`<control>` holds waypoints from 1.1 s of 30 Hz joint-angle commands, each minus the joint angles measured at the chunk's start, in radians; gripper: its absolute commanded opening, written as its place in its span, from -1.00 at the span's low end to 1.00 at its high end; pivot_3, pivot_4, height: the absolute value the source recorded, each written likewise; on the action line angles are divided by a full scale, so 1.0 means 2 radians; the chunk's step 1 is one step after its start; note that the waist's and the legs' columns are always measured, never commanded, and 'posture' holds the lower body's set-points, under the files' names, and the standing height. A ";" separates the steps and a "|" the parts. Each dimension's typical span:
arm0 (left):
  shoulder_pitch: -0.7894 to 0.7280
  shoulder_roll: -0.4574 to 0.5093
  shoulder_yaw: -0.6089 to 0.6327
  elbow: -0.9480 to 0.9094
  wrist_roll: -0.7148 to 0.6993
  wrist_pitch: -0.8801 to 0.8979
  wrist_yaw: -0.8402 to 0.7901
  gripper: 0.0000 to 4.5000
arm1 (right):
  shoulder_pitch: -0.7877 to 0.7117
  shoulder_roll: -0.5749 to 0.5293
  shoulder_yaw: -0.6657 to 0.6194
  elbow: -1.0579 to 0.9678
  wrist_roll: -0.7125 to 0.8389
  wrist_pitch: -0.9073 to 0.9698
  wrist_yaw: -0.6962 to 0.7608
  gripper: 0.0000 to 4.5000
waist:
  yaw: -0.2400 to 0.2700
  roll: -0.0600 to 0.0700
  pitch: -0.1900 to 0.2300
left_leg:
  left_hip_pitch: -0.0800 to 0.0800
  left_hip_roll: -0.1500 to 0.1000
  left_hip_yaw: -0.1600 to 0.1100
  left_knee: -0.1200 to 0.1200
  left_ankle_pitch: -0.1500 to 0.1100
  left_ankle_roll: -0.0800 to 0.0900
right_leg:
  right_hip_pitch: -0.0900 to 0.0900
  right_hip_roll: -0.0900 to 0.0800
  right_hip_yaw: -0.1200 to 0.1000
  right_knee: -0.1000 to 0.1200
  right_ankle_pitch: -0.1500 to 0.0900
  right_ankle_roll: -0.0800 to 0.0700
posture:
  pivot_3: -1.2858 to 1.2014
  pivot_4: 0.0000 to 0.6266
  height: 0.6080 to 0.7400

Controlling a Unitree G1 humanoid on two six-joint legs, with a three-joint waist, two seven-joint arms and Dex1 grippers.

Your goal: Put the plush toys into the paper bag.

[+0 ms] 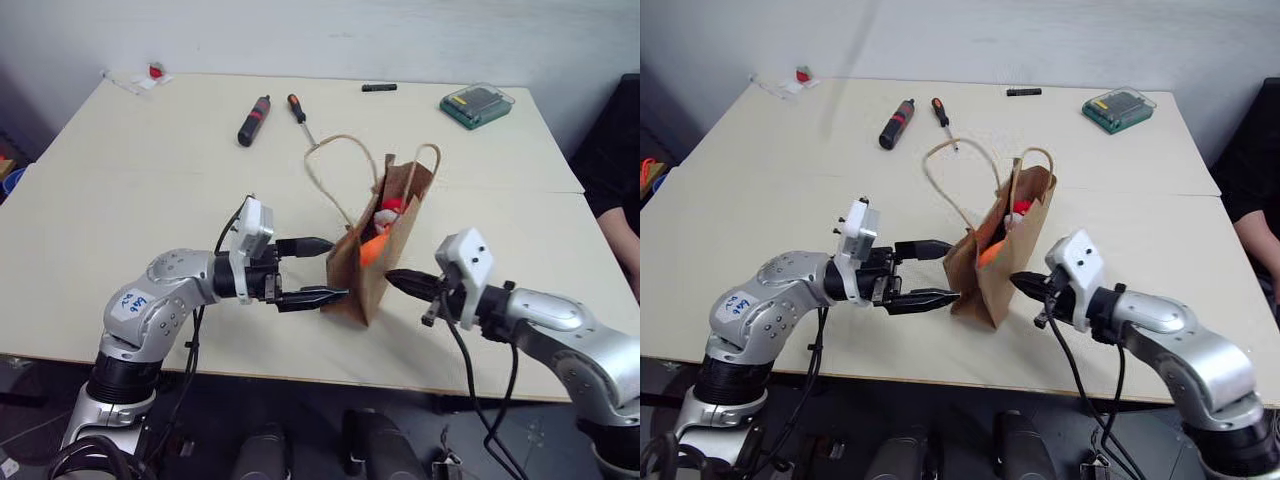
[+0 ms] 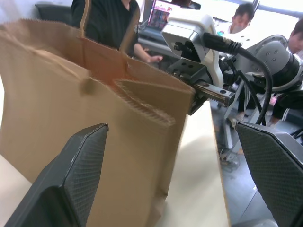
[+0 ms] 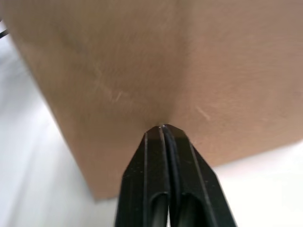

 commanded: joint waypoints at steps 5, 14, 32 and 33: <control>-0.007 -0.071 -0.026 0.034 0.079 -0.066 0.080 1.00 | -0.007 0.029 0.033 0.010 -0.044 -0.031 0.007 -0.98 | 0.000 0.000 0.000 | 0.000 0.000 0.000 0.000 0.000 0.000 | 0.000 0.000 0.000 0.000 0.000 0.000 | 0.03 -0.52 1.00; -0.005 -0.116 -0.043 0.052 0.126 -0.076 0.130 0.61 | -0.018 0.051 0.036 0.023 -0.064 -0.036 0.013 -1.00 | -0.001 0.000 0.000 | 0.000 0.000 0.000 0.000 0.000 0.000 | 0.000 0.000 0.000 0.001 0.000 0.000 | 0.03 -0.52 1.00; -0.177 -0.078 -0.062 0.298 0.102 -0.174 -0.215 -1.00 | 0.250 -0.062 -0.381 -0.161 0.127 0.011 0.126 -0.61 | 0.014 0.000 0.000 | 0.000 -0.001 0.000 0.000 0.000 0.001 | 0.001 0.001 -0.001 -0.001 0.000 0.000 | 0.03 -0.52 1.00; -0.193 -0.085 -0.069 0.330 0.112 -0.193 -0.238 -1.00 | 0.273 -0.064 -0.427 -0.161 0.150 0.018 0.134 -0.42 | 0.013 0.000 0.000 | 0.000 -0.001 0.000 0.000 0.000 0.001 | 0.002 0.001 -0.001 -0.001 0.000 0.000 | 0.03 -0.52 1.00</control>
